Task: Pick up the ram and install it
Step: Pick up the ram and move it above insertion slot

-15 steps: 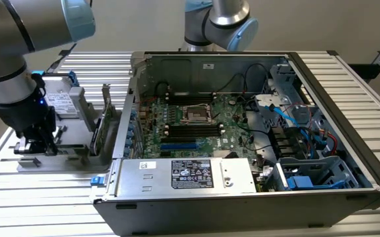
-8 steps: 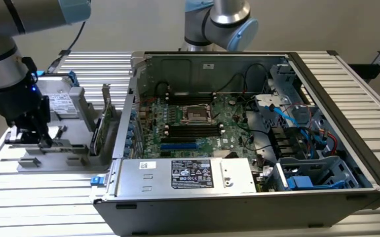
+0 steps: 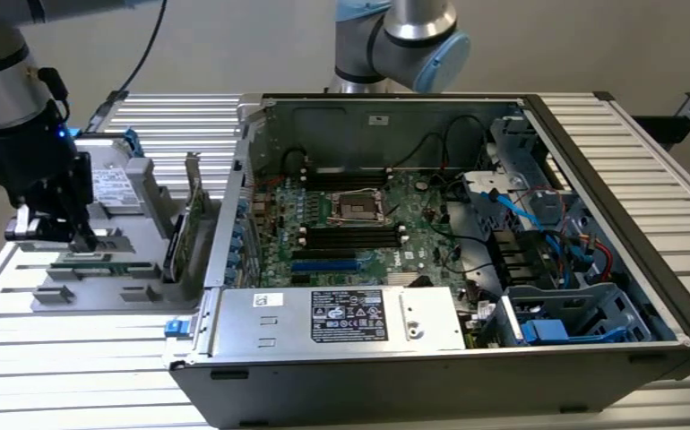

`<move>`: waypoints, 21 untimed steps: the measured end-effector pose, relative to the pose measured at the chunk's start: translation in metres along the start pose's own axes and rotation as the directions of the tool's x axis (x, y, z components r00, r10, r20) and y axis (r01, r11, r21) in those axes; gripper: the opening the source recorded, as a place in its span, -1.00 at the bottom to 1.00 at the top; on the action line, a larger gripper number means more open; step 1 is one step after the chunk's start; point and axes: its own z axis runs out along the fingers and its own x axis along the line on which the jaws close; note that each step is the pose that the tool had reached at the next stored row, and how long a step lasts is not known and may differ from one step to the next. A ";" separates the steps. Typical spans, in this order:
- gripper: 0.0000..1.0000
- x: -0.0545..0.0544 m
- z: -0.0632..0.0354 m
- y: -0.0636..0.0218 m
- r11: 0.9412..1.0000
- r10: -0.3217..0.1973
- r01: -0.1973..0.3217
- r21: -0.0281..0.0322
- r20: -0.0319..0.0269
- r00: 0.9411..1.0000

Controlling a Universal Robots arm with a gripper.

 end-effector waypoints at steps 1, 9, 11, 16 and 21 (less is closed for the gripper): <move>-0.73 0.000 -0.0040 -0.0037 1.000 0.000 0.000 0.000 0.000 1.000; -0.73 0.001 -0.0328 -0.0368 1.000 0.000 0.000 0.000 0.008 1.000; -0.73 0.001 -0.0402 -0.0456 1.000 -0.001 0.001 0.000 0.011 1.000; -0.73 0.002 -0.0591 -0.0671 1.000 -0.001 0.001 0.000 0.016 1.000; -0.73 0.002 -0.0767 -0.0888 1.000 -0.001 0.001 0.000 0.022 1.000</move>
